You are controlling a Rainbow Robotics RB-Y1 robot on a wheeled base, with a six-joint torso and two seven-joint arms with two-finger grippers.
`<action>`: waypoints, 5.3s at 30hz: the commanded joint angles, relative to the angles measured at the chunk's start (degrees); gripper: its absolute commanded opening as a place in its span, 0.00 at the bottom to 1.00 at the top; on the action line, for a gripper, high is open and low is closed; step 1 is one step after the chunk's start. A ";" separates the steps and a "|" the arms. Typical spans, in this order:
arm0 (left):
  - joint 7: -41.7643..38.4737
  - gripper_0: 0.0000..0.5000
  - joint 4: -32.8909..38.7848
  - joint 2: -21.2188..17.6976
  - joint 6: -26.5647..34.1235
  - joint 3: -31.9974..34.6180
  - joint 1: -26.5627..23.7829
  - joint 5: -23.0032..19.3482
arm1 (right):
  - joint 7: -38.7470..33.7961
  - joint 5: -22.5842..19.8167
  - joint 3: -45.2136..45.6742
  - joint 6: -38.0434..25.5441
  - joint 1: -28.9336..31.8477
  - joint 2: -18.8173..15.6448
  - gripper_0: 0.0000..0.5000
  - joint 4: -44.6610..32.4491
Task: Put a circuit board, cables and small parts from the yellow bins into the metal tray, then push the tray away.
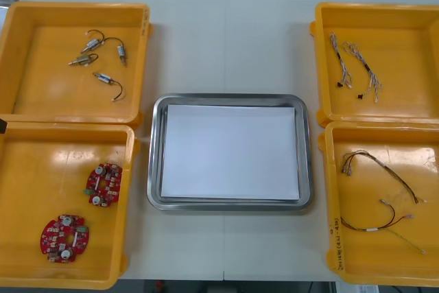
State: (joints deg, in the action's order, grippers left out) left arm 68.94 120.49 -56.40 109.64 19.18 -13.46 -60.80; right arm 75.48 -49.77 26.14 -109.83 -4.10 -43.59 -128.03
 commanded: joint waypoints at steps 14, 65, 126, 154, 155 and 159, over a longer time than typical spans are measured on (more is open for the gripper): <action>0.66 1.00 1.50 -2.40 0.36 1.48 0.63 0.50 | -0.86 0.38 0.84 -0.17 -0.29 -0.45 1.00 -0.20; 0.66 1.00 1.50 -2.40 0.36 1.48 0.63 0.50 | -0.86 0.38 0.84 -0.17 -0.29 -0.45 1.00 -0.20; 0.66 1.00 1.50 -2.40 0.36 1.48 0.63 0.50 | -0.86 0.38 0.84 -0.17 -0.29 -0.45 1.00 -0.20; -4.78 1.00 1.24 -2.49 0.36 -2.13 2.56 1.73 | -6.66 5.21 5.76 -0.17 5.60 3.16 1.00 -8.20; -5.84 1.00 1.67 -2.49 0.36 -2.13 2.56 1.82 | -7.89 5.12 5.85 -0.17 5.77 3.60 1.00 -8.55; -10.94 1.00 3.43 -2.49 0.36 -2.21 2.65 1.73 | -12.55 5.30 5.94 -0.17 6.65 5.53 1.00 -10.92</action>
State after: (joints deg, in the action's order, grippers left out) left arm 67.86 121.07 -56.39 109.65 17.50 -11.72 -59.62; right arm 65.56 -45.04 30.06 -109.83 0.73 -40.13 -135.64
